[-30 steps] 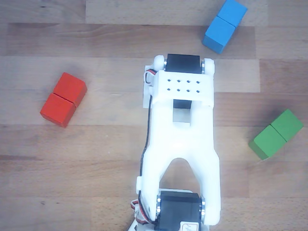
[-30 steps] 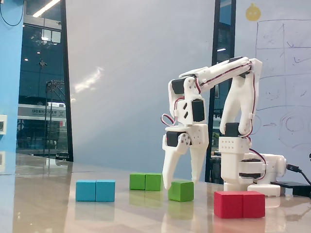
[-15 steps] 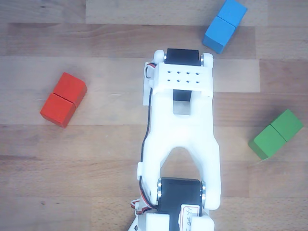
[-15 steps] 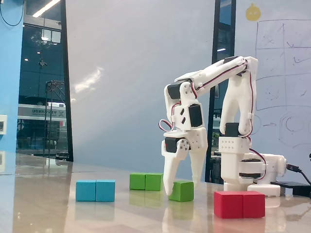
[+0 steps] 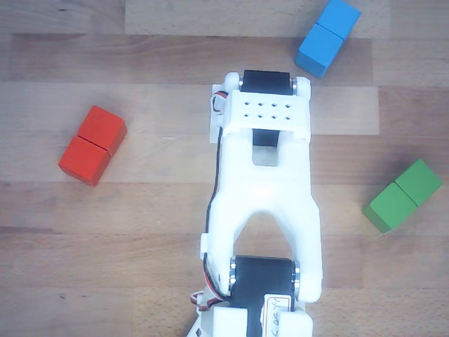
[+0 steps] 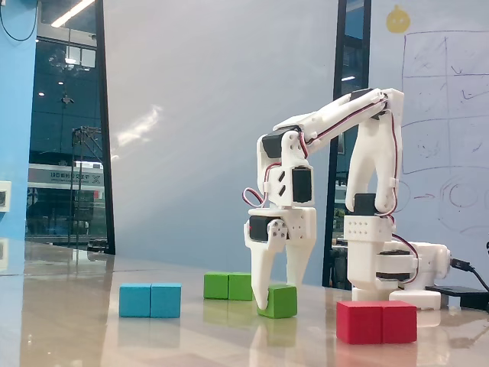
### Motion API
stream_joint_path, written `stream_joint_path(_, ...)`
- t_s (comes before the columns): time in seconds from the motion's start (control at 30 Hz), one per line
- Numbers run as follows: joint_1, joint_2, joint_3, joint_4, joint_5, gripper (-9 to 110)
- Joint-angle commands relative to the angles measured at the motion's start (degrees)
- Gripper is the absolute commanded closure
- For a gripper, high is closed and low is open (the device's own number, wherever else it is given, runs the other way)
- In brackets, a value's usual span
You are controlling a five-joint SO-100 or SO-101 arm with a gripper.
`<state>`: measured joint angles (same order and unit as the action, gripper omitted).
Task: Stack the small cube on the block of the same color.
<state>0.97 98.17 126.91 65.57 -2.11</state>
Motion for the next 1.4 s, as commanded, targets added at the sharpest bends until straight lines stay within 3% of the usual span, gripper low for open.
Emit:
stream_joint_path(0.0, -0.09, 0.97, -3.6, -0.97, 0.7, 97)
stream_joint_path(0.37, 2.02, 8.44, -10.63, 0.09, 0.0, 97)
stream_joint_path(0.97, 31.29, 12.57, -23.12, 2.02, -0.18, 97)
stream_joint_path(1.37, 42.89, 8.88, -22.15, 2.9, -0.18, 97)
